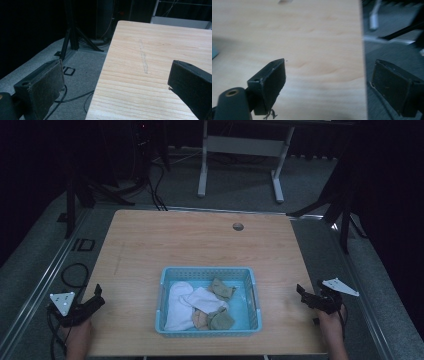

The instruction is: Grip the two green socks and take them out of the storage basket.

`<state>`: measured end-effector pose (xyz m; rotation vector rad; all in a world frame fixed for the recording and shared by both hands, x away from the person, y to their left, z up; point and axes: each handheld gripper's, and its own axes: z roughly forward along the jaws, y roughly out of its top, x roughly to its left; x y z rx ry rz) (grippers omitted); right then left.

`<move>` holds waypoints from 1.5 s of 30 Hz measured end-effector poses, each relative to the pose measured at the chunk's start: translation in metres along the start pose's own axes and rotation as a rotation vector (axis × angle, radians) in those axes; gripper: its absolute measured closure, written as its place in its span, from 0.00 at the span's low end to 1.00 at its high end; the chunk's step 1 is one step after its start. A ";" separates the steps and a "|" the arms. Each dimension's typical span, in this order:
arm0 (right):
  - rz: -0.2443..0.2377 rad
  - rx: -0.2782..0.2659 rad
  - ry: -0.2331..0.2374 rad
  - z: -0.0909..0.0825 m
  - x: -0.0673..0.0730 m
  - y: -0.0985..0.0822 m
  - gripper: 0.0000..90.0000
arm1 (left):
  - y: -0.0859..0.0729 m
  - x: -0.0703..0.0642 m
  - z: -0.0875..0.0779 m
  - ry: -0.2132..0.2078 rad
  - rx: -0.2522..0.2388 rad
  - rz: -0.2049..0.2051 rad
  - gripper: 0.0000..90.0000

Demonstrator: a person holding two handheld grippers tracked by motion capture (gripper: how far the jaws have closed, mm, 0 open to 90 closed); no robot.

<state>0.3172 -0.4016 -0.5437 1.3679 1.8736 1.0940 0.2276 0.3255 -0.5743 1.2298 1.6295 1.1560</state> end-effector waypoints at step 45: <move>-0.723 0.927 0.595 0.002 0.067 0.029 0.19 | 0.000 0.000 0.000 0.001 0.003 0.001 0.01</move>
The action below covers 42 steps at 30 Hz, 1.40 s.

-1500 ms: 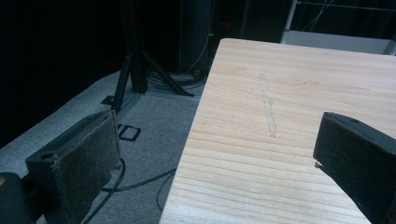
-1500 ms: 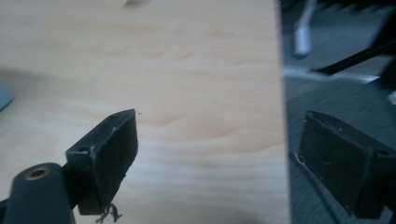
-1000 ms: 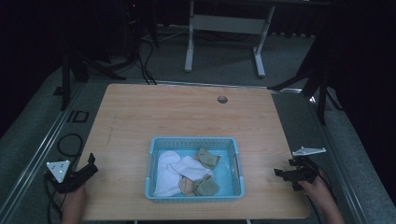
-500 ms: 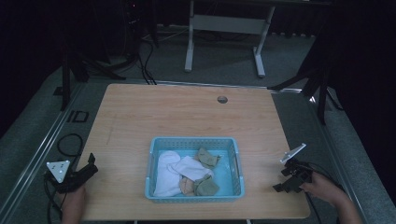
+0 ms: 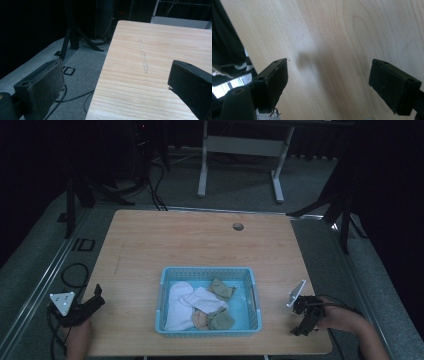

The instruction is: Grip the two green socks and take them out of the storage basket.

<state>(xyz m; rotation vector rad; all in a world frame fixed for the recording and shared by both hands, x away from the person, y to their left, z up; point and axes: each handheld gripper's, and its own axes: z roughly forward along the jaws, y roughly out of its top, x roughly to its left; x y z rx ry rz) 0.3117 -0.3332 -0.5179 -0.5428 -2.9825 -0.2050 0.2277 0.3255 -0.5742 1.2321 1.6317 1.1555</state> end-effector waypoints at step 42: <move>-0.345 0.100 -0.020 -0.064 0.052 0.110 0.20 | 0.000 0.001 0.000 -0.006 0.000 -0.001 0.01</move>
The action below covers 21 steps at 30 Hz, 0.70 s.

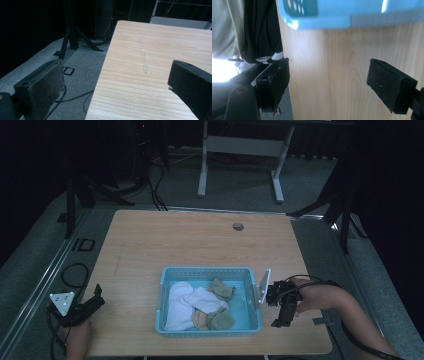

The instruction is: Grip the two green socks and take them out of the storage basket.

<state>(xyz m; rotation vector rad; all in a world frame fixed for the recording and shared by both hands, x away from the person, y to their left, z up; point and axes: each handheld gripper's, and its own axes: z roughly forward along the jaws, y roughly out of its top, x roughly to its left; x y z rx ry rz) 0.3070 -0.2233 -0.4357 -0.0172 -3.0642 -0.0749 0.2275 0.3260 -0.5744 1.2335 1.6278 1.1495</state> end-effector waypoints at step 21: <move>-0.094 0.004 0.030 0.010 -0.002 0.064 0.21 | 0.000 0.000 0.000 -0.006 0.001 -0.005 0.01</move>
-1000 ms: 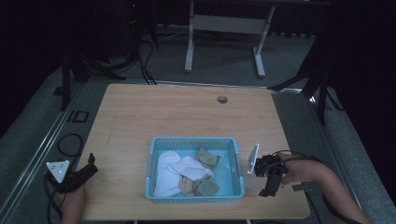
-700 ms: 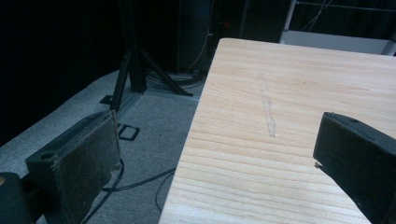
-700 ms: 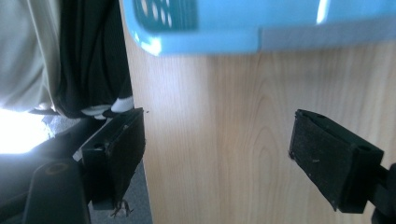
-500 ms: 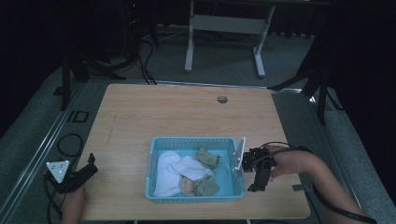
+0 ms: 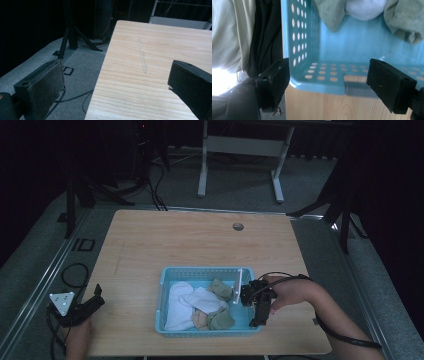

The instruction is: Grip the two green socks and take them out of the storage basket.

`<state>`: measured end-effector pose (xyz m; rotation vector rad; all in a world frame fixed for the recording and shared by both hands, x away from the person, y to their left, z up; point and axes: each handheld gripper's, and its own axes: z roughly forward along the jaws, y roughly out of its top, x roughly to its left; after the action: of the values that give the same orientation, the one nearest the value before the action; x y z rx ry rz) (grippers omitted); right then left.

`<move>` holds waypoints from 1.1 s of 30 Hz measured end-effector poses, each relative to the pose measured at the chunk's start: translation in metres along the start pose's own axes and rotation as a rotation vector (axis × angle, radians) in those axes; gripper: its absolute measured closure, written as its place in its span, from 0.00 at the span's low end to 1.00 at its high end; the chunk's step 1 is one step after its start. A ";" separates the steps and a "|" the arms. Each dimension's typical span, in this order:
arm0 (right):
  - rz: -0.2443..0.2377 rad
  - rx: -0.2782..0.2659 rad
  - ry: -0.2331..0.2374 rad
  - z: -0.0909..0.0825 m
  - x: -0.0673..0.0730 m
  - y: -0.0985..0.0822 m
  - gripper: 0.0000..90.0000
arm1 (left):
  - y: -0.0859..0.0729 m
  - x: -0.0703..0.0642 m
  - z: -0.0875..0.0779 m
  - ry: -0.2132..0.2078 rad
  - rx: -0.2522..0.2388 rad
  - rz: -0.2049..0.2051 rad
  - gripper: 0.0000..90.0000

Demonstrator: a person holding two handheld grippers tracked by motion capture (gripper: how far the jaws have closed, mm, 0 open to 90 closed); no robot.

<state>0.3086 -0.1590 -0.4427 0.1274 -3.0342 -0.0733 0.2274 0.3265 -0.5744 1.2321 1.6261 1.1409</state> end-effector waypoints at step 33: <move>-0.116 0.008 -0.050 0.024 -0.009 0.063 0.75 | 0.000 0.000 0.000 -0.004 0.002 0.001 0.01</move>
<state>0.3100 -0.0942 -0.4636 0.3070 -3.0751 -0.0744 0.2276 0.3267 -0.5744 1.2359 1.6237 1.1374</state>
